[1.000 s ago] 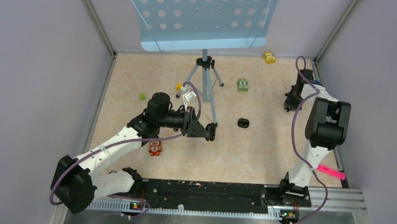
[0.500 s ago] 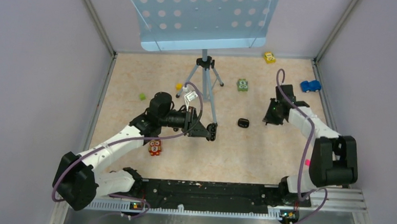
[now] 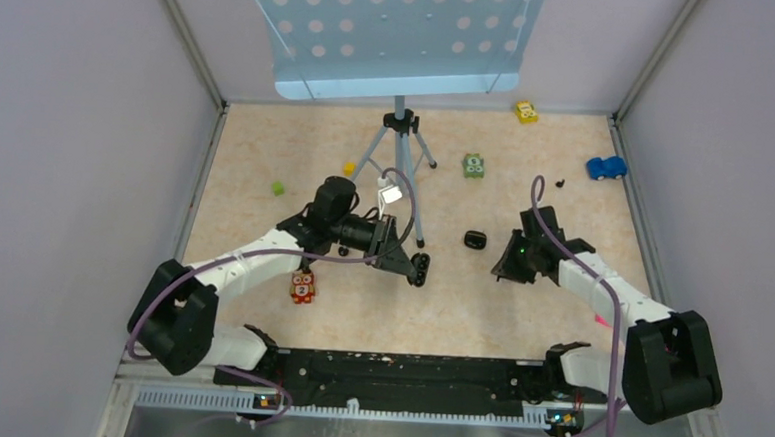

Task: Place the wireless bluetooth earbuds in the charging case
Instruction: Place the left earbud at the center of the board.

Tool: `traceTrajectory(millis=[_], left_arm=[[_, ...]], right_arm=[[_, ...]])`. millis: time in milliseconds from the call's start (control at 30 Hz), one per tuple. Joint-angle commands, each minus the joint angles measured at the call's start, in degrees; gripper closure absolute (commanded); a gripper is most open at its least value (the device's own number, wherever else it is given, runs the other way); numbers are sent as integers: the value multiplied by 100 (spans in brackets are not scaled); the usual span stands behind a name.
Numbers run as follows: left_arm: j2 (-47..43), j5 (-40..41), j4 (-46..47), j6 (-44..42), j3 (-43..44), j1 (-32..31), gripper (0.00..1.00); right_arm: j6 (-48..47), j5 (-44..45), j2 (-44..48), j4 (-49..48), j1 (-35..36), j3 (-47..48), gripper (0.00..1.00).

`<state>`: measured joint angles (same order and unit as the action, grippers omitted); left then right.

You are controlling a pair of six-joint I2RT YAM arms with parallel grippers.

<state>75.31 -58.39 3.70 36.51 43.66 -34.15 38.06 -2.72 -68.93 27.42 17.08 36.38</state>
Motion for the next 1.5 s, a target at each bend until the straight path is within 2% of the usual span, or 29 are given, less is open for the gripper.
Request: traceTrajectory(millis=[0, 467, 567, 767, 867, 1133, 1467], left_arm=[[325, -373, 2, -262, 375, 20, 100], [512, -331, 105, -144, 339, 17, 100], [481, -320, 89, -144, 323, 18, 100], [472, -299, 45, -166, 301, 23, 100], [459, -295, 17, -176, 314, 19, 100], [381, -218, -141, -265, 312, 19, 100], [330, -352, -105, -300, 289, 22, 100]], right_arm=[[295, 35, 173, -159, 156, -166, 87], [312, 474, 121, -123, 221, -228, 85], [308, 572, 76, -86, 225, -212, 81], [296, 597, 60, -65, 225, -201, 66], [293, 625, 90, -55, 222, -195, 62], [258, 546, 257, -46, 224, -123, 61], [227, 300, 965, -319, 283, -71, 61]])
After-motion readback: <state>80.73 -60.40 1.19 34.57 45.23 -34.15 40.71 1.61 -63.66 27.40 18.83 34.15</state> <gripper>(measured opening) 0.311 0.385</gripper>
